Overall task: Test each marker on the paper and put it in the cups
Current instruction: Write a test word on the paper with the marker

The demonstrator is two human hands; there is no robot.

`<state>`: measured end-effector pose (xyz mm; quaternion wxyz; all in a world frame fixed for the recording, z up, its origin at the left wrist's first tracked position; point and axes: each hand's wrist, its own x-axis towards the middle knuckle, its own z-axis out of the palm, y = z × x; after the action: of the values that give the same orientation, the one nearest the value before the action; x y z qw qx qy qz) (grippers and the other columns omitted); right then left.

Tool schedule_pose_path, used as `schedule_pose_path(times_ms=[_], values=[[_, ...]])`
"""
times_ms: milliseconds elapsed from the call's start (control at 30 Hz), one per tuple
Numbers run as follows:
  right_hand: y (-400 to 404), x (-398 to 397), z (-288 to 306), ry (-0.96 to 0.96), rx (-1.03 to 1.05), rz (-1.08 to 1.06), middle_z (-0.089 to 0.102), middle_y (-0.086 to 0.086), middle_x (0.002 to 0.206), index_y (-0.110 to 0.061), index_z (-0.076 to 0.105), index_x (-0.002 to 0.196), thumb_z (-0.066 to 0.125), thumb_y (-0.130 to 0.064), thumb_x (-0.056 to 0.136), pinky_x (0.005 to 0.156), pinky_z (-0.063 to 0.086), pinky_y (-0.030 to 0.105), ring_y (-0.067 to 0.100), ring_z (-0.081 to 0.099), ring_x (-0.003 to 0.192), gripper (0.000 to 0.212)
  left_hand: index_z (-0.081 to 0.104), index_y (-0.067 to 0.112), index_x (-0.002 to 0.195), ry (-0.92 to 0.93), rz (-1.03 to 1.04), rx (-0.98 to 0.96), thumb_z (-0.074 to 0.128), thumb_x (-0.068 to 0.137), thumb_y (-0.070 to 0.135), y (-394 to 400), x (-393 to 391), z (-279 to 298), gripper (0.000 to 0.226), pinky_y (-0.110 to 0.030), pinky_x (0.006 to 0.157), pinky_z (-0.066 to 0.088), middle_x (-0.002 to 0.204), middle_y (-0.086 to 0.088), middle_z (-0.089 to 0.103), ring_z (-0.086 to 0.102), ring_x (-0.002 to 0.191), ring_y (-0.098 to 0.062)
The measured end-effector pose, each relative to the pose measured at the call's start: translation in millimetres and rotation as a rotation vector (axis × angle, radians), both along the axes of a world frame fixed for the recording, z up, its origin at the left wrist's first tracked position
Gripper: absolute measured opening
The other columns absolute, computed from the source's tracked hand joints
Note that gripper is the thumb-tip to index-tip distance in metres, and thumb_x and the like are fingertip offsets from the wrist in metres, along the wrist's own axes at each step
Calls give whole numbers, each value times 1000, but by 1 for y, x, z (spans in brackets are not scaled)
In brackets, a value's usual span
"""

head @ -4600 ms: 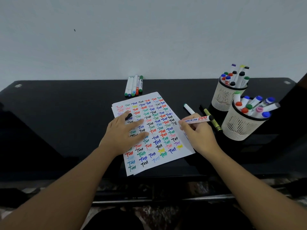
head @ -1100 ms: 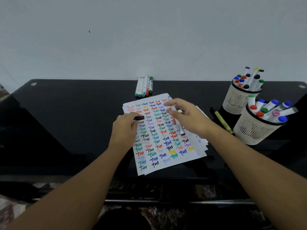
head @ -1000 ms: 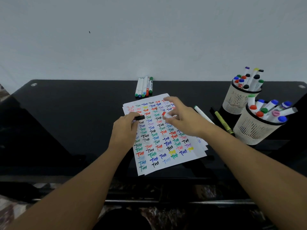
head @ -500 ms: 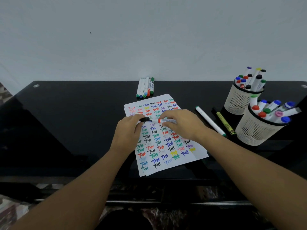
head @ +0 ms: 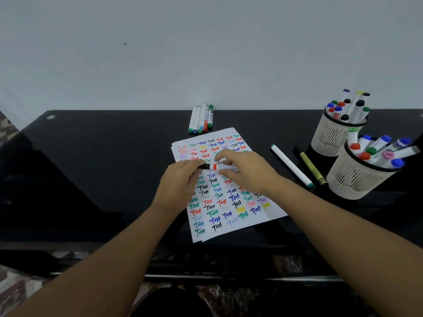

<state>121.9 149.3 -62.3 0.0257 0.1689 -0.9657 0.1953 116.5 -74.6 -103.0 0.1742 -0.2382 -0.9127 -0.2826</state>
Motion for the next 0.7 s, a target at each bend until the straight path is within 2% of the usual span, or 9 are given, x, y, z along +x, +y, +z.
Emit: schedule_pose_path(times_ms=[67, 167, 267, 333, 400, 467, 533, 600, 700], values=[[-1, 1, -1, -13, 40, 21, 70, -5, 127, -35, 45, 142, 59, -39, 105, 79, 45, 28, 15, 67, 103, 39, 65, 16, 131, -9, -2, 9, 58, 103, 15, 1, 2, 1, 29, -21, 80, 39, 115, -1, 72, 62, 100, -16], [-2, 3, -2, -30, 31, 41, 71, -5, 114, -36, 30, 151, 52, -35, 106, 62, 44, 28, 8, 61, 74, 50, 52, 26, 144, -61, 0, -45, 54, 105, 26, 2, 3, 0, 40, -26, 69, 44, 106, -2, 71, 60, 87, -15], [-5, 7, -2, -26, 6, 53, 63, -6, 88, -36, 22, 158, 47, -31, 107, 59, 45, 35, 13, 57, 68, 58, 31, 35, 156, -136, 12, -37, 52, 105, 34, 3, 4, 1, 56, -32, 87, 50, 125, 0, 69, 62, 106, -18], [-8, 9, -2, -7, 4, 67, 60, -7, 94, -41, 19, 161, 43, -29, 107, 59, 43, 34, 12, 55, 69, 60, 19, 36, 160, -186, 17, 1, 55, 104, 36, 4, 4, 2, 67, -33, 99, 45, 141, 4, 61, 58, 124, -18], [-6, 10, -2, -18, -18, 51, 59, -4, 104, -47, 17, 161, 39, -28, 108, 64, 47, 34, 11, 56, 75, 61, 13, 38, 160, -257, 44, 41, 58, 101, 42, 6, 0, 2, 75, -36, 105, 43, 149, 6, 54, 52, 133, -17], [-3, 11, -1, -55, -41, 21, 56, -5, 101, -51, 18, 161, 37, -29, 109, 71, 49, 34, 10, 55, 81, 60, 18, 33, 160, -297, 76, -23, 58, 98, 53, 6, -5, 0, 77, -39, 111, 40, 152, 3, 49, 45, 138, -18], [0, 14, 1, -76, -75, 2, 55, -10, 95, -51, 24, 159, 39, -29, 108, 72, 52, 35, 10, 57, 81, 58, 32, 25, 157, -278, 88, -147, 54, 94, 64, 6, -8, -1, 77, -44, 119, 33, 156, 1, 44, 39, 144, -18], [3, 15, 1, -75, -117, -18, 58, -12, 84, -49, 31, 155, 42, -27, 106, 64, 52, 39, 15, 60, 70, 54, 42, 23, 153, -264, 84, -204, 51, 92, 70, 7, -9, -1, 78, -47, 122, 26, 159, 0, 40, 33, 148, -18], [7, 16, 0, -57, -107, -46, 60, -3, 73, -49, 34, 145, 46, -28, 103, 55, 51, 43, 21, 58, 59, 48, 47, 23, 151, -260, 85, -207, 51, 92, 70, 7, -9, -1, 76, -47, 123, 24, 160, 0, 39, 31, 149, -17]])
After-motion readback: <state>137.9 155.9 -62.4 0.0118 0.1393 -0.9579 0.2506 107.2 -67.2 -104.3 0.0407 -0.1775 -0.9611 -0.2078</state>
